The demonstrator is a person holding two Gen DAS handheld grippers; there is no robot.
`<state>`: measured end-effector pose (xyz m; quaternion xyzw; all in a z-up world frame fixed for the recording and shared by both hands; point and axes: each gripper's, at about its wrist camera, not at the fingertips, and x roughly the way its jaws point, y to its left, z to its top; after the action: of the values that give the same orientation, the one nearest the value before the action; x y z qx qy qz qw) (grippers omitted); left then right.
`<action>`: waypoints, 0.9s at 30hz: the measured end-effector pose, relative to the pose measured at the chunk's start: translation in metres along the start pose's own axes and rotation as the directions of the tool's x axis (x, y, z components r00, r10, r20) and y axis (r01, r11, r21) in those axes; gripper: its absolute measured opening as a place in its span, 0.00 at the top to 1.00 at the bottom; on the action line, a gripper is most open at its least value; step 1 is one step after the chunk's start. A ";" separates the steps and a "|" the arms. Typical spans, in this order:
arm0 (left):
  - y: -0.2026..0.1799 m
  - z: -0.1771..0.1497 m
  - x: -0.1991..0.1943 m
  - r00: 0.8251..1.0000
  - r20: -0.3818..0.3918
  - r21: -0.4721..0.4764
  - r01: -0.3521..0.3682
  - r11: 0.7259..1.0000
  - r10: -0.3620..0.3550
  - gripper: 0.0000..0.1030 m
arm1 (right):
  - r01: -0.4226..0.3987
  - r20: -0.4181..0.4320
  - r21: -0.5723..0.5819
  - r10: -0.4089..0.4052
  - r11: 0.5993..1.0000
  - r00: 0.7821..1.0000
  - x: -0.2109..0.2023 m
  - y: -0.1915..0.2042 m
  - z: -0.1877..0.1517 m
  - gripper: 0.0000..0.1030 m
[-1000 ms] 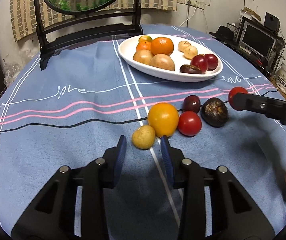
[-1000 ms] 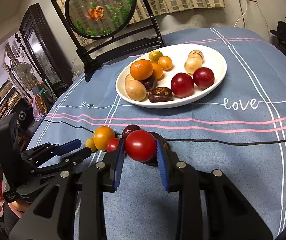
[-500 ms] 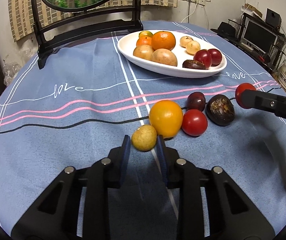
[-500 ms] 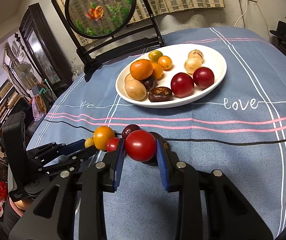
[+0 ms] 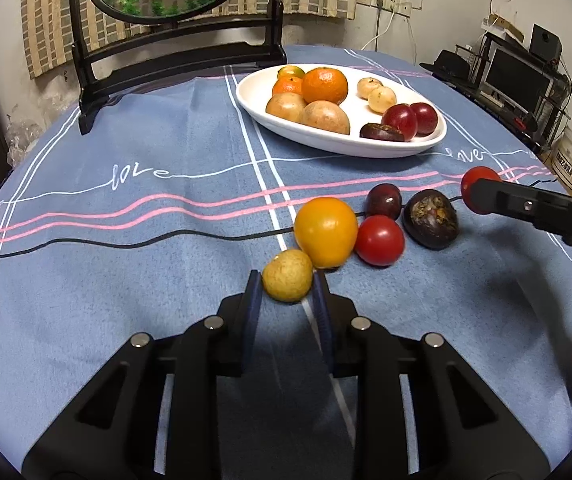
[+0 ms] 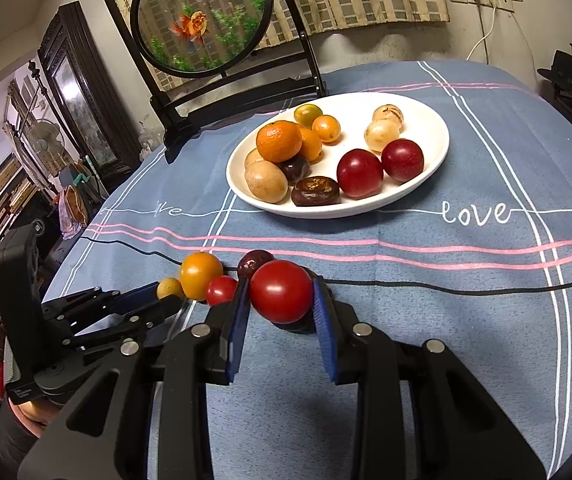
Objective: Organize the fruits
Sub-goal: 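Grasp a red round fruit with the right tool while the left tool grasps the small yellow fruit, then carry both fruits over the white plate and open both tools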
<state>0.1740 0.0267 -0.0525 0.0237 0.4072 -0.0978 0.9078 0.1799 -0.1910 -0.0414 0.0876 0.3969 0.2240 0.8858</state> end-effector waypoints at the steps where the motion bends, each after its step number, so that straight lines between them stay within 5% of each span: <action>1: -0.001 -0.001 -0.004 1.000 0.012 0.002 0.002 1.000 -0.002 0.74 | 0.003 0.004 0.000 -0.003 1.000 1.000 -0.001 -0.001 0.000 0.69; 8: -0.009 0.001 -0.030 0.995 0.071 -0.013 0.075 0.997 -0.073 0.74 | -0.016 0.077 -0.006 0.017 1.000 0.997 -0.015 -0.004 0.004 0.69; 14: -0.017 0.053 -0.033 0.986 0.121 0.002 0.115 0.993 -0.114 0.74 | 0.006 0.127 0.005 -0.006 1.000 0.992 -0.009 -0.020 0.024 0.69; 27: -0.067 0.159 0.042 0.989 0.107 0.078 0.095 0.992 -0.103 0.74 | 0.085 0.215 0.051 -0.094 0.995 0.972 0.034 -0.066 0.084 0.69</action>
<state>0.3051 -0.0648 0.0244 0.0310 0.3530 -0.1586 0.9216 0.2836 -0.2314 -0.0297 0.1117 0.3057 0.1647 0.9311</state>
